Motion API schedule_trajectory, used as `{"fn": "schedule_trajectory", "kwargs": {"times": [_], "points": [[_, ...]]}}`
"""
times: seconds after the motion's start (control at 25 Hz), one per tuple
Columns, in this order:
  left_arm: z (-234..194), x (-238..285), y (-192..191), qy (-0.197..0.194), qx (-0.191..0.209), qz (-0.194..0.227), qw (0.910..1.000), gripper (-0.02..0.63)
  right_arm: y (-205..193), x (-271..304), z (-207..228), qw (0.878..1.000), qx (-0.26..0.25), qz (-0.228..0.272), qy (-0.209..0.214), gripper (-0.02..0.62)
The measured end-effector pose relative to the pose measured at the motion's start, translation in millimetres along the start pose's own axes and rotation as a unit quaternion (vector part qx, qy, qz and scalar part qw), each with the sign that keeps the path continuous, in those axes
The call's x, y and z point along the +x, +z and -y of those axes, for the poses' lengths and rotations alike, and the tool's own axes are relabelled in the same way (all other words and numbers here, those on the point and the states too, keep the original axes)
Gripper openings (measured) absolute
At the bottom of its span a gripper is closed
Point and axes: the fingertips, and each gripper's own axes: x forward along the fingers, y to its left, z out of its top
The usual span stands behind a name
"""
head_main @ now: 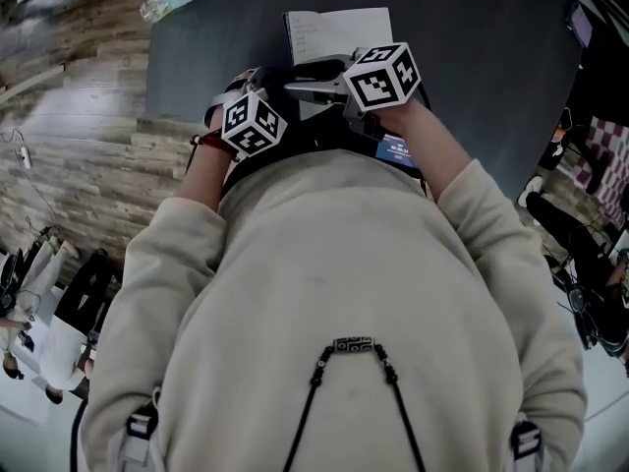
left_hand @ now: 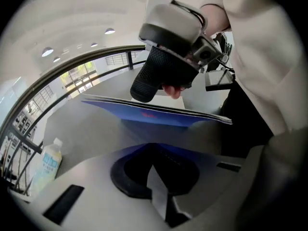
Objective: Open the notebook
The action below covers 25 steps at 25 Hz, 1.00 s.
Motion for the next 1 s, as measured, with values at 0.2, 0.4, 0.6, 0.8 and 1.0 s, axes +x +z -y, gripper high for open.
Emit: {"fn": "schedule_trajectory", "kwargs": {"times": [0.2,0.4,0.6,0.8,1.0], "points": [[0,-7,-30,-0.011,-0.101,0.012,0.9948,0.002,9,26,10,0.999,0.015,-0.021,0.019,0.211],[5,-4,-73,-0.035,-0.273,-0.019,0.9611,0.002,-8,40,39,0.996,-0.006,-0.08,-0.034,0.147],[2,-7,-101,-0.027,-0.378,-0.026,0.9252,0.002,-41,30,70,0.984,-0.017,-0.153,-0.09,0.026],[-5,-11,-97,-0.014,-0.368,-0.016,0.9295,0.002,-45,18,80,0.979,-0.033,-0.16,-0.121,0.018],[-37,-24,-37,-0.014,-0.363,0.059,0.9299,0.002,-18,-29,82,0.986,-0.028,-0.077,-0.147,0.018]]}}
